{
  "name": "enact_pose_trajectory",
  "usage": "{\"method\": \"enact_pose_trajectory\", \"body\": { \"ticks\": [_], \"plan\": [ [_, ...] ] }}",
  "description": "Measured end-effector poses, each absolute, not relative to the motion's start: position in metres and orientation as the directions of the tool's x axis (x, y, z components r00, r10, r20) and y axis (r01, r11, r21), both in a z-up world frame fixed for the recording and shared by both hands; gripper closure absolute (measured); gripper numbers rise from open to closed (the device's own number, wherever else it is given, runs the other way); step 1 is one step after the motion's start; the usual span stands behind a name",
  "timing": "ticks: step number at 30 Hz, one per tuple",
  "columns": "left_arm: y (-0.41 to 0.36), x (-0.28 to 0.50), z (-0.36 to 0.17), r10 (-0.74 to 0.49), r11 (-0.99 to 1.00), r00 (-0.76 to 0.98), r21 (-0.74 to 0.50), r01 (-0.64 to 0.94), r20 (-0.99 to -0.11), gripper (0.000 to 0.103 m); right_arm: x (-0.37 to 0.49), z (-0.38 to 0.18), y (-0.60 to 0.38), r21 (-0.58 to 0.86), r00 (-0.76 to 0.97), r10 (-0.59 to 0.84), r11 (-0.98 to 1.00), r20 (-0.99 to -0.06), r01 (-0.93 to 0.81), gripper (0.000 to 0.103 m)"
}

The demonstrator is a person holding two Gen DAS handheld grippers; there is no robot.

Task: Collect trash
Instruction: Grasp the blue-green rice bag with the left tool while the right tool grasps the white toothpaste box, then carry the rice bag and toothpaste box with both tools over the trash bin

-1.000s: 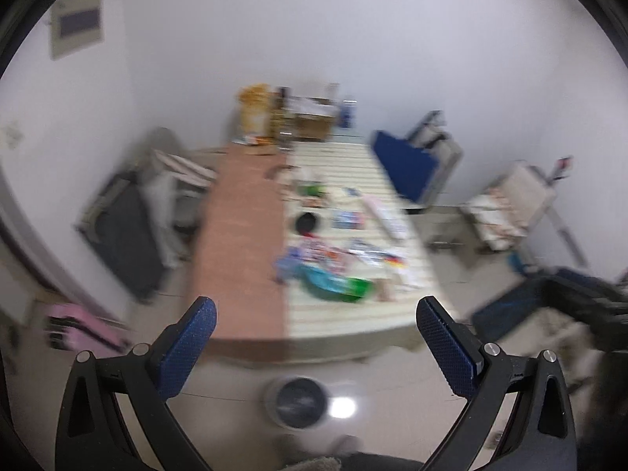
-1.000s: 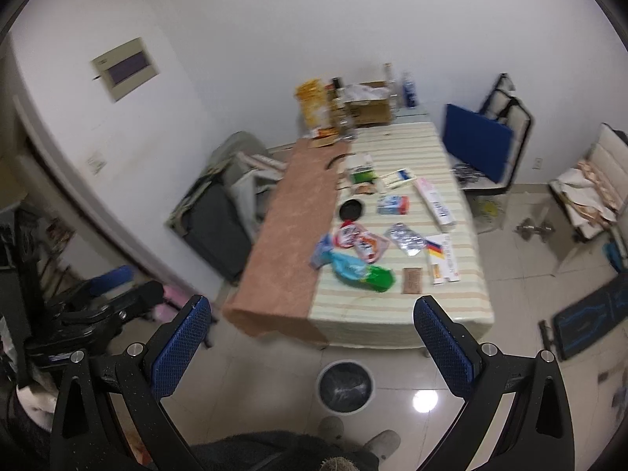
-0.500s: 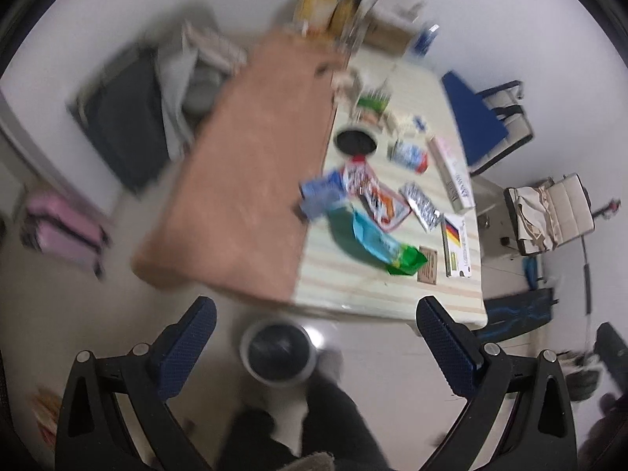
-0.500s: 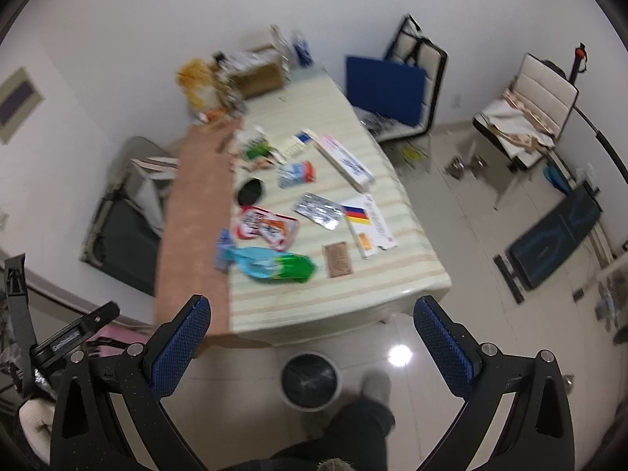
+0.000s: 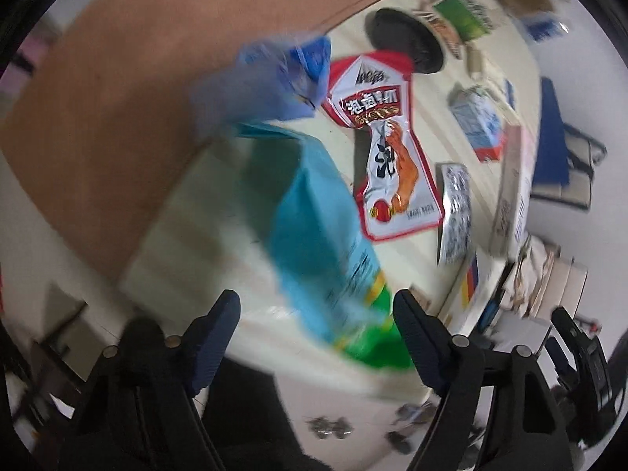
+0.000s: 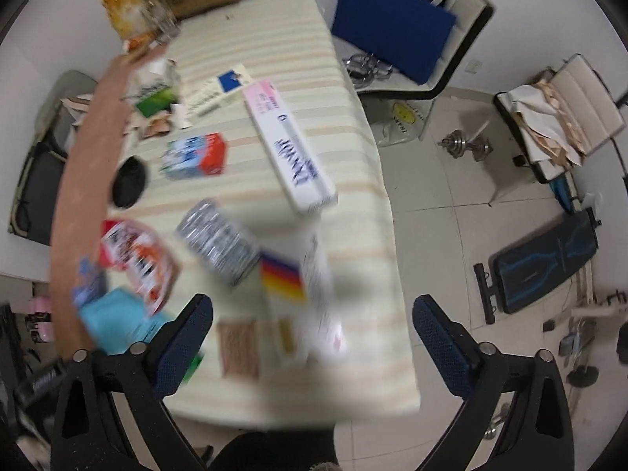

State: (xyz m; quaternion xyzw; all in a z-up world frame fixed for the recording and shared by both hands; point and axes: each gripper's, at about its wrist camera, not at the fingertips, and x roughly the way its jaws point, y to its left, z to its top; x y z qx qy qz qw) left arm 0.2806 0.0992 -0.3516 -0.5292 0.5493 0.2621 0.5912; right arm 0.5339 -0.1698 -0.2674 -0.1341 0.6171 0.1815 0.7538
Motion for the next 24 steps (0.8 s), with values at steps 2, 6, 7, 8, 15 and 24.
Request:
{"method": "enact_pose_trajectory", "body": {
  "ticks": [2, 6, 7, 8, 15, 24],
  "plan": [
    [0.098, 0.289, -0.362, -0.280, 0.267, 0.263, -0.339, -0.902, -0.923, 0.038, 0.565, -0.292, -0.154, 0.007, 0.149, 0.084, 0.890, -0.985, -0.457, 0.015],
    [0.100, 0.297, -0.368, -0.258, 0.264, 0.262, -0.329, -0.907, -0.930, 0.068, 0.611, -0.330, -0.118, -0.006, 0.115, 0.061, 0.863, -0.992, -0.506, 0.016],
    [0.101, 0.299, -0.366, -0.239, 0.282, 0.252, -0.316, -0.906, -0.938, 0.070, 0.620, -0.338, -0.109, -0.009, 0.110, 0.056, 0.855, -0.992, -0.518, 0.016],
    [0.101, 0.299, -0.361, -0.215, 0.311, 0.236, -0.295, -0.903, -0.948, 0.074, 0.629, -0.348, -0.097, -0.012, 0.105, 0.052, 0.847, -0.993, -0.531, 0.016],
    [0.105, 0.303, -0.337, -0.067, 0.462, 0.126, -0.143, -0.875, -0.990, 0.079, 0.659, -0.396, -0.045, -0.030, 0.070, 0.013, 0.809, -0.997, -0.587, 0.047],
    [0.096, 0.315, -0.284, 0.097, 0.585, 0.120, -0.041, -0.810, -0.988, 0.079, 0.648, -0.375, -0.046, 0.033, 0.092, 0.108, 0.806, -0.990, -0.591, 0.052]
  ]
}}
